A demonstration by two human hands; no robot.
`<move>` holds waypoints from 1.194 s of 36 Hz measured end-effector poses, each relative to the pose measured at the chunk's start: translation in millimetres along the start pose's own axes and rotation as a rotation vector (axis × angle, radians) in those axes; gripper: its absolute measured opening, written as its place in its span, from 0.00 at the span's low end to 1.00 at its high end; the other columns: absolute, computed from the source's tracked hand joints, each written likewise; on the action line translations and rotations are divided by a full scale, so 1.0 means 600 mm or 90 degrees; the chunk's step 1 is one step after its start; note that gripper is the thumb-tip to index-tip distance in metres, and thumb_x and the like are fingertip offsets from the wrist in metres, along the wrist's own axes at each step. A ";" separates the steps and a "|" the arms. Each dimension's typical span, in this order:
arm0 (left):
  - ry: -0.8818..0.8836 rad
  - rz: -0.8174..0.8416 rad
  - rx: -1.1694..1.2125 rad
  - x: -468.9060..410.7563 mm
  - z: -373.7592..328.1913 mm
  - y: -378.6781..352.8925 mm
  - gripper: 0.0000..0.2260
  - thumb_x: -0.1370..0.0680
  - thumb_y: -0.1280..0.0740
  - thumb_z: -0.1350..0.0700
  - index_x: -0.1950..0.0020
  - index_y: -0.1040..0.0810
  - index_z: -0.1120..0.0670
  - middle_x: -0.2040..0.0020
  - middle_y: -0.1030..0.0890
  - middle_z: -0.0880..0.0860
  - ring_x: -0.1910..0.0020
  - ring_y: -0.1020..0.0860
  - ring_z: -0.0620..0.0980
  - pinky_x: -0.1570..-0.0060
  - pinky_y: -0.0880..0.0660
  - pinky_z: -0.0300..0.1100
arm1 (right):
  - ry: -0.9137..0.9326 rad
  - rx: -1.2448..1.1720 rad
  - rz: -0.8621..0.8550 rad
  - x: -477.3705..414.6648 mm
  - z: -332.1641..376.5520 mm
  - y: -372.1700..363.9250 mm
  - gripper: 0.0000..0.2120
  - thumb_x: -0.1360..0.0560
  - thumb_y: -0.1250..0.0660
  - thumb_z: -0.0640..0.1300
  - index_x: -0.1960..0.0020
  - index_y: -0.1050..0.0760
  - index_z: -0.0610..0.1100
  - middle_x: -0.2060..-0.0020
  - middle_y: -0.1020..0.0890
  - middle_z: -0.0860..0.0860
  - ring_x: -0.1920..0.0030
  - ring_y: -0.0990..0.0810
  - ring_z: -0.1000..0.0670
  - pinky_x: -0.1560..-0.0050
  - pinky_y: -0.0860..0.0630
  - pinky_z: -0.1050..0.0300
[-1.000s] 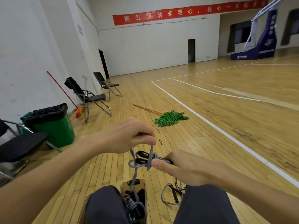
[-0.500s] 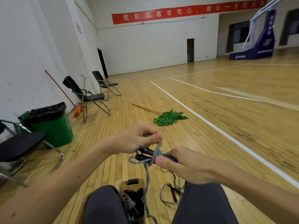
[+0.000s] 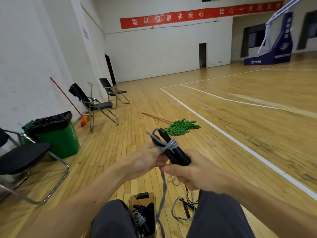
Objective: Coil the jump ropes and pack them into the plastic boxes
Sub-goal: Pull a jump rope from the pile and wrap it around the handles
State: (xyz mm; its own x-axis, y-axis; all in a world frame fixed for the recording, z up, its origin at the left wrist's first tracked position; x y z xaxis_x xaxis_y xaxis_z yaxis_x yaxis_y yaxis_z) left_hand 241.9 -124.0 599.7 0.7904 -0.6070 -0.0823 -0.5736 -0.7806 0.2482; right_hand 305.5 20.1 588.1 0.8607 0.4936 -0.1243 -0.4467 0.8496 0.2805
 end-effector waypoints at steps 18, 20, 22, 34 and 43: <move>0.106 0.018 -0.167 0.024 0.025 -0.025 0.17 0.14 0.47 0.47 0.49 0.25 0.57 0.70 0.34 0.47 0.74 0.38 0.44 0.74 0.40 0.36 | -0.106 -0.129 -0.238 -0.013 -0.052 0.074 0.15 0.21 0.31 0.41 0.58 0.36 0.44 0.73 0.34 0.52 0.75 0.40 0.53 0.76 0.42 0.60; 0.073 -0.015 -0.270 0.025 0.030 -0.026 0.18 0.14 0.48 0.48 0.54 0.25 0.54 0.72 0.34 0.45 0.74 0.37 0.43 0.72 0.38 0.37 | -0.133 -0.093 -0.254 -0.012 -0.063 0.080 0.15 0.21 0.30 0.41 0.58 0.36 0.44 0.74 0.33 0.51 0.76 0.39 0.52 0.76 0.41 0.60; 0.040 -0.030 -0.386 0.026 0.029 -0.027 0.17 0.14 0.47 0.48 0.56 0.25 0.51 0.72 0.32 0.44 0.73 0.35 0.41 0.68 0.36 0.37 | -0.161 -0.075 -0.262 -0.012 -0.076 0.079 0.14 0.21 0.30 0.41 0.58 0.35 0.43 0.74 0.33 0.52 0.76 0.39 0.52 0.76 0.41 0.60; -0.043 0.013 -0.859 0.030 -0.018 -0.030 0.15 0.15 0.47 0.43 0.49 0.28 0.51 0.63 0.28 0.46 0.65 0.29 0.45 0.65 0.34 0.41 | -0.242 0.009 -0.244 -0.031 -0.106 0.063 0.10 0.22 0.30 0.42 0.53 0.31 0.42 0.72 0.31 0.51 0.77 0.37 0.54 0.76 0.39 0.60; -0.149 0.142 -1.040 0.017 -0.083 -0.026 0.18 0.16 0.46 0.43 0.41 0.23 0.53 0.49 0.23 0.47 0.55 0.23 0.46 0.53 0.22 0.42 | -0.345 0.108 -0.025 -0.027 -0.080 0.031 0.11 0.24 0.31 0.41 0.58 0.34 0.44 0.74 0.33 0.52 0.76 0.40 0.53 0.76 0.42 0.60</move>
State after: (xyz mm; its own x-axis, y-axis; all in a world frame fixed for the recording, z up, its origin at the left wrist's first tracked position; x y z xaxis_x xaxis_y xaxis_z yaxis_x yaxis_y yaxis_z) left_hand 269.3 -110.5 642.9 0.5958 -0.8031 -0.0050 0.2703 0.1947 0.9429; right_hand 271.6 37.0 549.3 0.8981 0.2583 0.3559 -0.4048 0.8019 0.4395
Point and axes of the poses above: each hand's wrist, its own x-axis away from the middle knuckle, its own y-axis out of the back of the hand, z = x × y, the point moved 3 cm from there along -x, towards the middle knuckle
